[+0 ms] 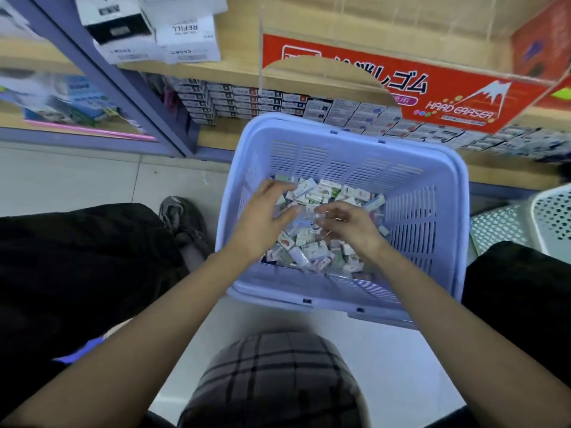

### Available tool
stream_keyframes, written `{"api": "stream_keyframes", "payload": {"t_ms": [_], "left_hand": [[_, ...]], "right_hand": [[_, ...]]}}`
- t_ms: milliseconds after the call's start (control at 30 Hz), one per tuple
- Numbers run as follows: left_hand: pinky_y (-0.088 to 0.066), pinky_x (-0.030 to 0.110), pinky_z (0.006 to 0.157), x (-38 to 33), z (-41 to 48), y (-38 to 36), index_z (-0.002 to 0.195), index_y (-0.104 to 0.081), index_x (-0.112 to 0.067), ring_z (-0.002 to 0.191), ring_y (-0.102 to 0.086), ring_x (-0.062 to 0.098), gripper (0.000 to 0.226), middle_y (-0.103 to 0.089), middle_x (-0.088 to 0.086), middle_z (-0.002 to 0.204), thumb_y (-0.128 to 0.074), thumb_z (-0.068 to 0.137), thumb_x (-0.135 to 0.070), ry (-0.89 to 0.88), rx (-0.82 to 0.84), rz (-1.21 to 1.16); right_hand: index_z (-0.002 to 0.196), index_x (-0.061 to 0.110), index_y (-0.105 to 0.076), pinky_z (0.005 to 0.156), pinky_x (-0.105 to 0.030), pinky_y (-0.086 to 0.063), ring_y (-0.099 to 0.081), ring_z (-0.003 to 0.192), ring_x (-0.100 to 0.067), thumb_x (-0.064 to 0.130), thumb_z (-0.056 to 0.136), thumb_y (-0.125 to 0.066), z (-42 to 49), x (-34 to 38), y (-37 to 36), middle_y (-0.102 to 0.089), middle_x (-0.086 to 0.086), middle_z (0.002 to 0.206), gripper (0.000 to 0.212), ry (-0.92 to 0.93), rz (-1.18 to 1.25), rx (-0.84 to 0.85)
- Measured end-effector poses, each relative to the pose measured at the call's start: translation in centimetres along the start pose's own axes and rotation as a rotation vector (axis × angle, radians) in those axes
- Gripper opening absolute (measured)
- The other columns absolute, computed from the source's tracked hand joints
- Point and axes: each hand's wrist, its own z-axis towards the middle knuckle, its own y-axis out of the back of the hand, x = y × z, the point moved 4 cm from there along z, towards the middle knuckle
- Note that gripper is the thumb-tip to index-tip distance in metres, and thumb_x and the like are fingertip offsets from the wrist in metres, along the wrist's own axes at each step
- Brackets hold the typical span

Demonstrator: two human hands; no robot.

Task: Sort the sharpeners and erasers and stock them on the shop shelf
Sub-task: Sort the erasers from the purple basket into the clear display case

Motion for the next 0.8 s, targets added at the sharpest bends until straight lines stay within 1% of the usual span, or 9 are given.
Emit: {"api": "stream_keyframes", "payload": {"t_ms": [100,167,233,333,433,500,633,733,800], "left_hand": [[-0.042,0.016,0.081,1.0,0.3,-1.6,0.124,-0.055,-0.006,0.099,-0.059,0.011,0.036,-0.058,0.003,0.105,-0.062,0.090,-0.016,0.212,0.249,-0.217],[-0.046,0.013,0.063,1.5,0.4,-1.7,0.108,-0.061,-0.002,0.073,-0.064,-0.002,0.018,-0.063,0.002,0.085,-0.056,0.093,-0.012,0.276,0.260,-0.284],[-0.045,0.011,0.052,2.5,0.4,-1.1,0.102,-0.060,-0.003,0.061,-0.064,-0.004,0.015,-0.066,0.007,0.087,-0.050,0.097,-0.014,0.425,0.154,-0.422],[-0.052,0.015,0.058,4.8,0.1,-1.1,0.111,-0.052,-0.001,0.074,-0.069,0.007,0.022,-0.068,0.011,0.105,-0.044,0.100,-0.018,0.679,0.076,-0.706],[-0.050,0.021,0.066,6.0,-0.3,-1.5,0.112,-0.047,-0.005,0.079,-0.066,0.010,0.016,-0.068,0.004,0.095,-0.041,0.101,-0.016,0.793,0.062,-0.773],[-0.046,0.023,0.066,6.3,-0.2,-1.7,0.107,-0.045,-0.009,0.075,-0.060,0.012,0.011,-0.064,0.002,0.088,-0.040,0.101,-0.016,0.823,0.026,-0.782],[-0.045,0.029,0.072,7.1,0.0,-2.4,0.096,-0.048,-0.019,0.076,-0.058,0.014,0.011,-0.062,0.003,0.094,-0.046,0.098,-0.029,0.767,0.007,-0.579],[-0.046,0.039,0.094,7.3,0.0,-3.8,0.125,-0.042,-0.016,0.099,-0.059,0.019,0.049,-0.058,0.003,0.115,-0.051,0.091,-0.050,0.783,0.085,-0.519],[-0.050,0.039,0.092,7.1,0.0,-4.8,0.137,-0.034,-0.014,0.105,-0.059,0.019,0.066,-0.056,0.003,0.124,-0.052,0.088,-0.054,0.822,0.131,-0.606]], "right_hand": [[0.097,0.012,-0.067,0.062,-0.023,-0.054,-0.062,0.064,-0.013,0.002,0.083,-0.066,-1.3,2.2,-0.3,-0.066,-0.004,0.080,0.018,0.016,0.055,0.141],[0.104,0.014,-0.066,0.069,-0.026,-0.056,-0.066,0.073,-0.017,0.006,0.085,-0.062,-1.0,2.4,-0.4,-0.069,-0.004,0.088,0.021,-0.007,0.268,0.185],[0.117,0.010,-0.060,0.075,-0.028,-0.056,-0.067,0.084,-0.021,0.010,0.091,-0.056,0.3,0.4,-0.3,-0.068,-0.009,0.101,0.026,-0.100,0.337,0.108],[0.117,0.003,-0.059,0.081,-0.031,-0.052,-0.062,0.094,-0.025,0.017,0.093,-0.056,2.4,-4.9,-1.5,-0.063,-0.016,0.114,0.027,-0.230,-0.328,0.052],[0.072,0.006,-0.057,0.072,-0.029,-0.043,-0.055,0.081,-0.021,0.029,0.089,-0.063,3.7,-9.3,-4.3,-0.055,-0.014,0.086,0.029,-0.299,-0.832,0.220],[0.071,0.011,-0.048,0.073,-0.027,-0.038,-0.048,0.089,-0.019,0.027,0.086,-0.066,4.5,-10.3,-5.0,-0.047,-0.008,0.093,0.028,-0.260,-0.994,0.174],[0.100,0.011,-0.055,0.075,-0.028,-0.043,-0.052,0.089,-0.018,0.016,0.087,-0.065,4.4,-8.4,-4.0,-0.054,0.001,0.088,0.017,-0.325,-0.470,0.009],[0.114,0.013,-0.059,0.076,-0.022,-0.049,-0.060,0.090,-0.013,0.017,0.085,-0.069,3.3,-4.6,-2.9,-0.063,0.004,0.098,0.031,-0.203,-0.114,0.072],[0.112,0.019,-0.061,0.075,-0.020,-0.052,-0.062,0.090,-0.012,0.015,0.083,-0.070,2.5,-2.4,-3.1,-0.066,0.002,0.102,0.030,-0.104,-0.083,0.151]]}}
